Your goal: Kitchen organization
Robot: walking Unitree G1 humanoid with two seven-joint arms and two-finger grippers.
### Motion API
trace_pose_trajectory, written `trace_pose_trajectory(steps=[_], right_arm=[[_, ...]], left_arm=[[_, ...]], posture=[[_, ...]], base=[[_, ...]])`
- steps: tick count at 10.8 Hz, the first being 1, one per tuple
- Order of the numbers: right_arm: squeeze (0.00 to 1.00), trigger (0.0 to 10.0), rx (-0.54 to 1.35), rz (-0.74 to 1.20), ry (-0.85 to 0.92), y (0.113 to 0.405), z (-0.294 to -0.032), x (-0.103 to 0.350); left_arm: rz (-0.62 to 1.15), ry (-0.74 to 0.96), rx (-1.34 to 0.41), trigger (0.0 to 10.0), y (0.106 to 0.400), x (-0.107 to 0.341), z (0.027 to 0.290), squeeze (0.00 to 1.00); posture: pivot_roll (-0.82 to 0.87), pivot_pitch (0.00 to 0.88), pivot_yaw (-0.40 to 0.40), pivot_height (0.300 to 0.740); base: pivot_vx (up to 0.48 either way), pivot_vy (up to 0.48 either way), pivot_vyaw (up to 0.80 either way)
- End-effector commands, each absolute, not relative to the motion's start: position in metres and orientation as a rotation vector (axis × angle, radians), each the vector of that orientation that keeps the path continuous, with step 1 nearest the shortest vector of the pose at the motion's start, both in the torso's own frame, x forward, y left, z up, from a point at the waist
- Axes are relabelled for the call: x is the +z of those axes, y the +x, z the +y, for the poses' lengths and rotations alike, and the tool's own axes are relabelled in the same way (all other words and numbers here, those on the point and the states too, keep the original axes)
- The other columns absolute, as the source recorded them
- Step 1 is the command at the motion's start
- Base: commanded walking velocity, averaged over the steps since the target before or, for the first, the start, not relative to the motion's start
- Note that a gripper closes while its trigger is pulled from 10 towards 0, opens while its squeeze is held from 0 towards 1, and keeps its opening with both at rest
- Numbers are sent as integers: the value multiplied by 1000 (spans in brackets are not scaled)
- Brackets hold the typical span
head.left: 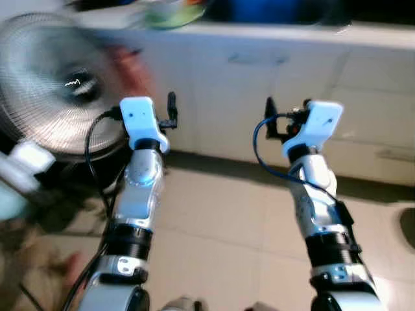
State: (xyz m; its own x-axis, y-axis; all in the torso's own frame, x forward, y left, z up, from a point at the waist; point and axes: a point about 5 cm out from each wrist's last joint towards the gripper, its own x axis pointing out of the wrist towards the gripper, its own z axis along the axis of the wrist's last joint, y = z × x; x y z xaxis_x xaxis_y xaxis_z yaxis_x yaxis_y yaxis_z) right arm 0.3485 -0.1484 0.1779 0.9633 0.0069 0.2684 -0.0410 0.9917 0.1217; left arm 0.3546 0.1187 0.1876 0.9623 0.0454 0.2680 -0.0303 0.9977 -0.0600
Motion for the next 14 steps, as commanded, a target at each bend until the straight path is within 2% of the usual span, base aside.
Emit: trace_pose_trajectory(steps=[1,5,14], right_arm=[[0,10000,21,-282,136,349,-150,182],[0,10000,26,-281,140,349,-148,182],[0,10000,47,-281,142,350,-142,181]], left_arm=[[-287,-47,20,10000,354,190,116,0],[-277,-47,37,10000,354,189,118,0],[-278,-37,27,10000,355,190,118,0]], posture=[[-22,96,62,740],[-20,97,62,740],[-15,75,72,740]], base=[[0,0,0],[0,0,0],[275,0,0]])
